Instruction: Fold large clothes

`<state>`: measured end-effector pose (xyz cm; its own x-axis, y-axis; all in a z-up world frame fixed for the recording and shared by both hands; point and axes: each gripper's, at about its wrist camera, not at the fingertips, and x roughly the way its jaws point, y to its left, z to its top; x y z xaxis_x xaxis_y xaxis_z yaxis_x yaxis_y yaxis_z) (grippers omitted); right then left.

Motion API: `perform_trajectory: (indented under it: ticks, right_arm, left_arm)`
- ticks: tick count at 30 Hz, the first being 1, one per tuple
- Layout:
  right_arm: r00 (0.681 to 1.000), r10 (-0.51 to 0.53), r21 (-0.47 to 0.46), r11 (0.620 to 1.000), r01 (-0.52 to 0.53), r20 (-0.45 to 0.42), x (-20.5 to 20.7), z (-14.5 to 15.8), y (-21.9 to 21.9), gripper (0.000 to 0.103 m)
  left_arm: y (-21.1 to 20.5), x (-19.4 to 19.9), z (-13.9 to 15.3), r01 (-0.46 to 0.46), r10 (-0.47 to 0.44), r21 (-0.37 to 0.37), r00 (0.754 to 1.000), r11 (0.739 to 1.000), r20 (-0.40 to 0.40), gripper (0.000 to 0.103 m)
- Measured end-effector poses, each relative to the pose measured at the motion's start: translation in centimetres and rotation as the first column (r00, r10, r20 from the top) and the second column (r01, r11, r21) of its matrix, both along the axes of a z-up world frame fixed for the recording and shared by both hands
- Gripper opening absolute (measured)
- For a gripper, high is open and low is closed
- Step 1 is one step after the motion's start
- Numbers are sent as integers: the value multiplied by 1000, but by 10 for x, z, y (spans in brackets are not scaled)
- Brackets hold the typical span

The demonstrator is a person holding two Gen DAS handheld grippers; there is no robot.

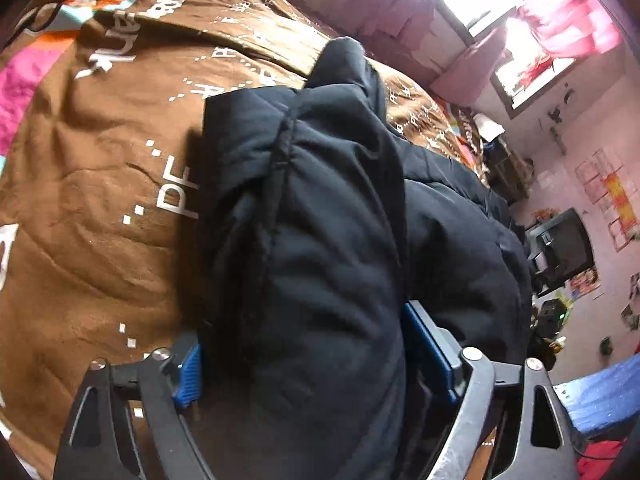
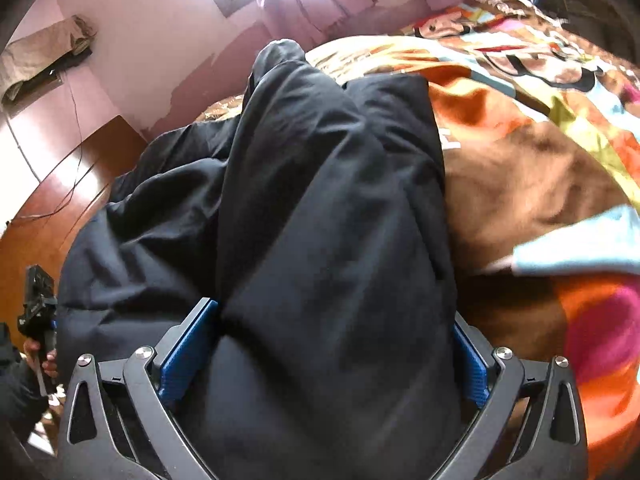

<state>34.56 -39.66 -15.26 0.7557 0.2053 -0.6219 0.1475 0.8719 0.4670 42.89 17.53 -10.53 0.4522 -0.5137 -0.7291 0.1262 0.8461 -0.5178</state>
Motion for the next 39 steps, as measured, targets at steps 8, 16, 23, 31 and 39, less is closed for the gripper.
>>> perform_trajectory:
  ticks: [8, 16, 23, 31, 39]
  right_arm:
    - [999, -32, 30, 999, 32, -13, -18, 14, 10, 44]
    - [994, 0, -70, 998, 8, 109, -40, 75, 18, 13]
    - [964, 59, -237, 971, 5, 260, -58, 161, 12, 12]
    - [945, -14, -308, 944, 121, 327, -69, 199, -39, 12]
    - [967, -145, -262, 945, 198, 211, -48, 139, -87, 12]
  left_arm:
    - [-19, -17, 21, -53, 52, 100, 999, 994, 8, 38]
    - [-72, -54, 89, -71, 29, 284, 988, 956, 151, 22]
    - [-108, -73, 133, -62, 3, 227, 968, 972, 253, 21]
    - [-175, -44, 146, -43, -30, 204, 939, 978, 344, 21]
    - [-214, 4, 87, -33, -39, 277, 968, 960, 249, 21]
